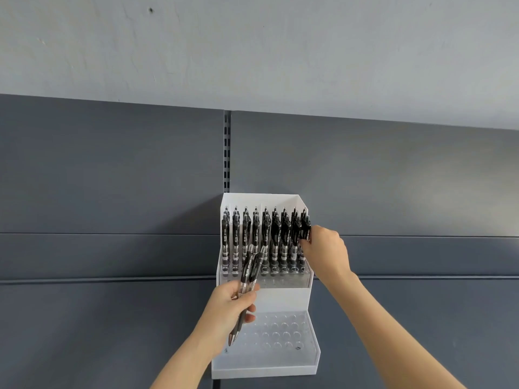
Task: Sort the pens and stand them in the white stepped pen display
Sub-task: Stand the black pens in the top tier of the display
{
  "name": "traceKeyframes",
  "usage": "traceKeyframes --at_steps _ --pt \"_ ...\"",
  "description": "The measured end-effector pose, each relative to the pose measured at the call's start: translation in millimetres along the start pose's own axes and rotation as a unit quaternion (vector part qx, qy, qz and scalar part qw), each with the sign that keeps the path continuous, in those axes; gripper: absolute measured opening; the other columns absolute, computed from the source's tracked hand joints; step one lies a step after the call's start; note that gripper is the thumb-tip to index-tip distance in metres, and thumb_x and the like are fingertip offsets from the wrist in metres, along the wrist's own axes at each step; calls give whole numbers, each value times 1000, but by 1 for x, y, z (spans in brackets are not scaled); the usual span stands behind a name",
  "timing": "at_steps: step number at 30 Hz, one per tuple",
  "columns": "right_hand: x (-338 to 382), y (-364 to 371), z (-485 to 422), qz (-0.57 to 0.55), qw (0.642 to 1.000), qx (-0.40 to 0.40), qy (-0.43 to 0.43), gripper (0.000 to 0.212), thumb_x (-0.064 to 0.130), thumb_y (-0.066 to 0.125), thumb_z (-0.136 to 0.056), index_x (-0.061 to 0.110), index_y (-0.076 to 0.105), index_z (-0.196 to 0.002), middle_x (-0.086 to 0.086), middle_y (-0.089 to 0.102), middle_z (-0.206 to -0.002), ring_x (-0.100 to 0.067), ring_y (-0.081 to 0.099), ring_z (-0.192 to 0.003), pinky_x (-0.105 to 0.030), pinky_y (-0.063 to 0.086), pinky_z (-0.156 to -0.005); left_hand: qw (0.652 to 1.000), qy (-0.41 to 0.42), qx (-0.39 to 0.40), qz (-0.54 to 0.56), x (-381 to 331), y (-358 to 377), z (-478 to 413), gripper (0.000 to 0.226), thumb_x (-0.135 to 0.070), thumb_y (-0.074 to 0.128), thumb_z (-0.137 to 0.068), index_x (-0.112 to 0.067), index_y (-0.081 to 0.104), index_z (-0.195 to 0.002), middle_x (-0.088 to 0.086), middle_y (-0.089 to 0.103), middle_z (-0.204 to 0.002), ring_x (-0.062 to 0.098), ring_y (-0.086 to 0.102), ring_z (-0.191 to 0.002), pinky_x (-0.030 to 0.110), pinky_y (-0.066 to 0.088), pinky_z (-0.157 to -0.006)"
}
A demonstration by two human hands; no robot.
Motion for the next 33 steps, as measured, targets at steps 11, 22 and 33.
traceKeyframes --at_steps 11,22,33 --pt "-14 -18 27 -154 985 -62 38 24 26 60 -88 11 61 -107 -3 63 -103 -23 56 -97 -29 40 -74 997 4 3 80 -8 -9 5 13 3 54 -89 -3 66 -89 10 60 -65 18 58 -57 21 51 -54" --pt "80 30 73 -341 922 167 -77 33 16 60 -87 15 58 -54 12 49 -42 -2 39 -44 -12 31 -49 989 0 58 138 -11 -5 10 13 1 53 -89 6 63 -97 5 62 -65 16 58 -57 27 50 -58" --pt "68 52 71 -433 869 239 17 22 13 47 -96 6 52 -76 -13 57 -66 -19 40 -51 -25 33 -50 999 25 -33 -4 -15 -38 7 27 -23 51 -94 2 62 -101 -2 49 -57 9 38 -45 22 33 -47"
Point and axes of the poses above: each hand's wrist, its own z-axis away from the middle knuckle, its own y-axis out of the palm, x = y × z, the point moved 10 cm from there along -z, towards the middle knuckle
